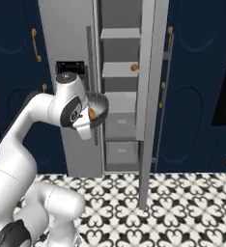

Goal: Pick the chicken drumstick and lemon from their plates and place them in the bowl. Then put the bowl in the fridge.

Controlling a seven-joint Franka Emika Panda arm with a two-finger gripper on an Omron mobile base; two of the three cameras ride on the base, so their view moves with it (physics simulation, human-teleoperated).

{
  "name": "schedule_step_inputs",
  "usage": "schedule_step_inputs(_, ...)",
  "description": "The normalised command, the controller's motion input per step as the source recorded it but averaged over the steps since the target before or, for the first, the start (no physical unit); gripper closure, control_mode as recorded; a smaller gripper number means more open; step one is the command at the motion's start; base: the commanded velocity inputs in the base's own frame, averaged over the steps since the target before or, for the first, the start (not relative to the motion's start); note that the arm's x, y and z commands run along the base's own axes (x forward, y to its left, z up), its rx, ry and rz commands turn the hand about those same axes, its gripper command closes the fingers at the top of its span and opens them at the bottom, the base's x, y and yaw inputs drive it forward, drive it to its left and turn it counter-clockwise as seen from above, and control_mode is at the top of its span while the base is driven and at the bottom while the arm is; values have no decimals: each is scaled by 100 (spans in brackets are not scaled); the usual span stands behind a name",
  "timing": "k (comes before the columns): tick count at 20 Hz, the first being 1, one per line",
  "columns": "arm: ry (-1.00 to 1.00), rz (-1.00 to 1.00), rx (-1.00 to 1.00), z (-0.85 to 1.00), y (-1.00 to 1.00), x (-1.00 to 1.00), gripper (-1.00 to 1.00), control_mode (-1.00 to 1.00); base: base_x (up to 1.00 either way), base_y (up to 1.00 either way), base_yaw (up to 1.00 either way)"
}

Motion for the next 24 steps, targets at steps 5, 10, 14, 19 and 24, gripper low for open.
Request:
schedule_step_inputs(5, 0, 0, 0, 0, 0, 0, 100, 100, 87, 34, -22)
schedule_step_inputs(10, 0, 0, 0, 0, 0, 0, 100, 100, 88, 16, -15)
schedule_step_inputs(14, 0, 0, 0, 0, 0, 0, 100, 100, 79, 6, -16)
schedule_step_inputs(19, 0, 0, 0, 0, 0, 0, 100, 100, 75, 15, -16)
schedule_step_inputs(24, 0, 0, 0, 0, 0, 0, 100, 100, 43, -12, -14)
